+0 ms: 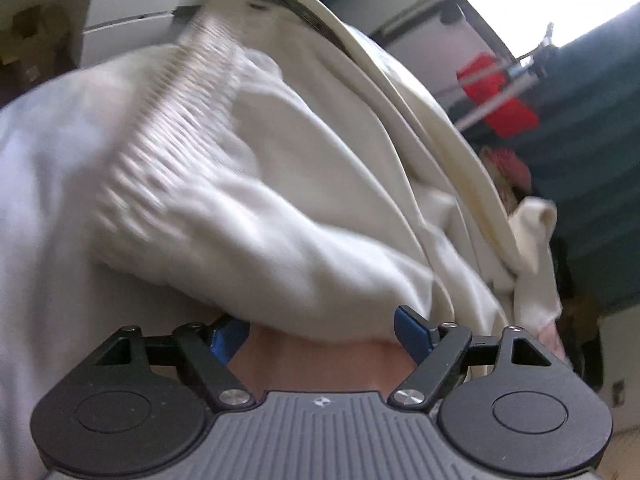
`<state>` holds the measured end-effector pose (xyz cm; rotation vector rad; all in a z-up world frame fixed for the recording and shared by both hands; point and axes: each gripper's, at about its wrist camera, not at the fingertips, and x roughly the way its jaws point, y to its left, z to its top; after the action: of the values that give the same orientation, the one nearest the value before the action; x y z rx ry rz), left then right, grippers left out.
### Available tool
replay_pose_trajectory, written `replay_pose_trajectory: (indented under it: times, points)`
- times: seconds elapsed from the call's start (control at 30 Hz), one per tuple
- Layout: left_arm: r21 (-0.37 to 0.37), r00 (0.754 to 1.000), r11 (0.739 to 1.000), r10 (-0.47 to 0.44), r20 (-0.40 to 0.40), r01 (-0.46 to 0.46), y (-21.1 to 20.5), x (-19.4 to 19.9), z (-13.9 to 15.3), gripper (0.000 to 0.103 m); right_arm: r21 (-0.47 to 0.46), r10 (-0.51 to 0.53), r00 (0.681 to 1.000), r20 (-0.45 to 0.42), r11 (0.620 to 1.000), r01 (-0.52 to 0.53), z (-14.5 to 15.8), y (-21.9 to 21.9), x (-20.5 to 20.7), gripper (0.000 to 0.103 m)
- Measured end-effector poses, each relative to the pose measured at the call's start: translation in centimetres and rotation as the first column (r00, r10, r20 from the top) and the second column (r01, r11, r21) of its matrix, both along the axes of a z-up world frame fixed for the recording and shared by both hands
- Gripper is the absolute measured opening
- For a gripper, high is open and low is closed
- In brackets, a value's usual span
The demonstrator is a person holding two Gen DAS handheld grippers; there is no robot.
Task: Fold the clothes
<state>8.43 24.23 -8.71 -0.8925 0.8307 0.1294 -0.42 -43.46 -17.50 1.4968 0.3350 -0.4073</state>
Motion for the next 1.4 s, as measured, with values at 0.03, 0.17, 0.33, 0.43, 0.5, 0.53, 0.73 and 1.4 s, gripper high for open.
replay_pose_trajectory:
  times: [0.03, 0.17, 0.33, 0.43, 0.5, 0.53, 0.73, 1.4]
  points:
    - [-0.027, 1.0, 0.999, 0.02, -0.004, -0.02, 1.0, -0.1, -0.2, 0.081, 0.022, 0.0, 1.0, 0.004, 1.0, 0.0, -0.2, 0.1, 0.1, 0.062]
    - [-0.192, 0.992, 0.974, 0.121, -0.021, -0.122, 4.6, -0.5, -1.8, 0.077, 0.038, -0.048, 0.999, 0.011, 0.998, 0.047, -0.8, -0.4, 0.3, 0.059]
    - [-0.272, 0.985, 0.947, 0.172, -0.019, -0.171, 5.5, 0.2, -2.8, 0.076, -0.061, -0.127, 0.992, -0.01, 0.99, 0.126, -1.1, -1.6, 1.2, 0.029]
    - [-0.224, 0.979, 0.954, 0.202, -0.011, -0.2, 4.6, 0.6, -2.8, 0.071, -0.13, -0.152, 0.987, -0.045, 0.981, 0.145, -1.3, -1.9, 2.0, 0.012]
    - [-0.164, 0.978, 0.965, 0.209, -0.001, -0.207, 3.9, 1.0, -2.6, 0.063, -0.17, -0.176, 0.983, -0.042, 0.971, 0.167, -1.5, -1.7, 2.1, 0.007]
    - [-0.147, 0.977, 0.967, 0.212, -0.002, -0.21, 3.8, 1.2, -2.5, 0.055, -0.182, -0.189, 0.981, -0.043, 0.967, 0.178, -1.5, -1.5, 2.1, 0.006]
    - [-0.124, 0.969, 0.961, 0.244, -0.025, -0.245, 5.1, 1.5, -1.8, 0.02, -0.161, -0.244, 0.97, -0.005, 0.957, 0.24, -1.2, -1.4, 1.3, 0.005]
    - [0.054, 0.991, 0.991, 0.125, -0.037, -0.123, 12.9, -6.6, 6.2, 0.011, -0.387, -0.423, 0.881, -0.211, 0.864, 0.322, 3.3, -1.1, -4.4, 0.006]
